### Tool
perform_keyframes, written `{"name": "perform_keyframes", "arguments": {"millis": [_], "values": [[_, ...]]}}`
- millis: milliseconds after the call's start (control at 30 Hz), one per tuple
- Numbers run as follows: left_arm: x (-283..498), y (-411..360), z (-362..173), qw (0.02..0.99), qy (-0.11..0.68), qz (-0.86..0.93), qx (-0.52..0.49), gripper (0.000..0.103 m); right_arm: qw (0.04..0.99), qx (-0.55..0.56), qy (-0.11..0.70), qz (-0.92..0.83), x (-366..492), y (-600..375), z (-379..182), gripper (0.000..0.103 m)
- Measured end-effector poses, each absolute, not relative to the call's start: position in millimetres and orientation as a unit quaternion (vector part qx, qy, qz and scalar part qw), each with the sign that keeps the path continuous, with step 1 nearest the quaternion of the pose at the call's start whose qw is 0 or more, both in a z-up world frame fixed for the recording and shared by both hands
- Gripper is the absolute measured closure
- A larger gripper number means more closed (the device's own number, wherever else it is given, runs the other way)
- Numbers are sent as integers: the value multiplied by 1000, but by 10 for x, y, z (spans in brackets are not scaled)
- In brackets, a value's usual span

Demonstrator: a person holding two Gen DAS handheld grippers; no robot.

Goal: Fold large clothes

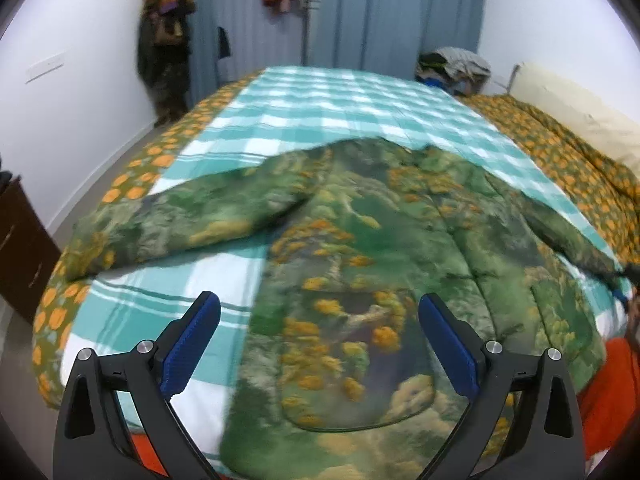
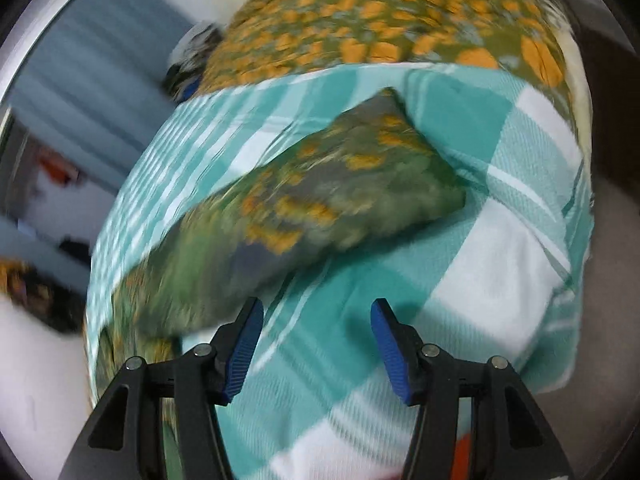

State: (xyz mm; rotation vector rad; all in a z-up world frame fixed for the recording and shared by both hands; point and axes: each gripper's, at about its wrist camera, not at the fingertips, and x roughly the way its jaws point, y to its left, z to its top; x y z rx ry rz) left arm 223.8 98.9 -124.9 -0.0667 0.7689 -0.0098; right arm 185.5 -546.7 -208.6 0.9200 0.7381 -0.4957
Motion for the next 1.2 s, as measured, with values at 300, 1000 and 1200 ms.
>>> {"name": "perform_keyframes", "arguments": {"millis": [300,1000,1200], "values": [[2142,608,-1535,913,408,7,5,4,769,480,294,-302,1923,-5829,-2325,67],[2341,450,-1557,890,446,-60,-71,3,939,-20,341,48,2493,-2161,-1439,91],[2597,104,-1601,857,475,-154,-126,3,908,-36,409,81,2295,-1855,-1846,68]]}}
